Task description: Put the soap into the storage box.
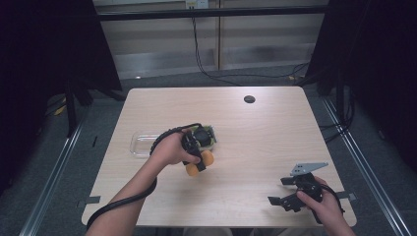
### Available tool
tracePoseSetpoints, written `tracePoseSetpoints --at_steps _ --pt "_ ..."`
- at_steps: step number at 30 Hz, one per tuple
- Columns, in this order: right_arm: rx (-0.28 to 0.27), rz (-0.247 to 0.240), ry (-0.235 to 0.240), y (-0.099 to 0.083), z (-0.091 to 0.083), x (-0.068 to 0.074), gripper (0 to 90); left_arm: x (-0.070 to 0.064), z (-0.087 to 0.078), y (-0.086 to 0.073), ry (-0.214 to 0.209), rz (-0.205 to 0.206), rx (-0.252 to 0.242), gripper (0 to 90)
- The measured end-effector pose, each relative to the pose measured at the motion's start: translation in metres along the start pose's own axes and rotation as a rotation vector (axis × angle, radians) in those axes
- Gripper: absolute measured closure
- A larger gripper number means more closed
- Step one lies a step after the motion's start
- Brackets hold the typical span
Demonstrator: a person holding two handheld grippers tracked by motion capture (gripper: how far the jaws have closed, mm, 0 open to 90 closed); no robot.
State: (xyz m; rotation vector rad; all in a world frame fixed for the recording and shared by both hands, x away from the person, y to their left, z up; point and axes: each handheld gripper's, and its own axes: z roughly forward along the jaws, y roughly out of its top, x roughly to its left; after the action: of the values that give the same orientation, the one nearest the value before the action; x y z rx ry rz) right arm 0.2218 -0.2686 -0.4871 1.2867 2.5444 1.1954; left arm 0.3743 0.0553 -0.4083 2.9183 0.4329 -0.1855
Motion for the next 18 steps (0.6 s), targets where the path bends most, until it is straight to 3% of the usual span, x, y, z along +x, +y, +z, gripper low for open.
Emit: tracePoseSetpoints --at_steps 18 --pt "0.001 -0.001 -0.002 0.000 0.000 0.000 5.1 0.014 -0.013 -0.003 0.014 -0.034 0.005 49.9"
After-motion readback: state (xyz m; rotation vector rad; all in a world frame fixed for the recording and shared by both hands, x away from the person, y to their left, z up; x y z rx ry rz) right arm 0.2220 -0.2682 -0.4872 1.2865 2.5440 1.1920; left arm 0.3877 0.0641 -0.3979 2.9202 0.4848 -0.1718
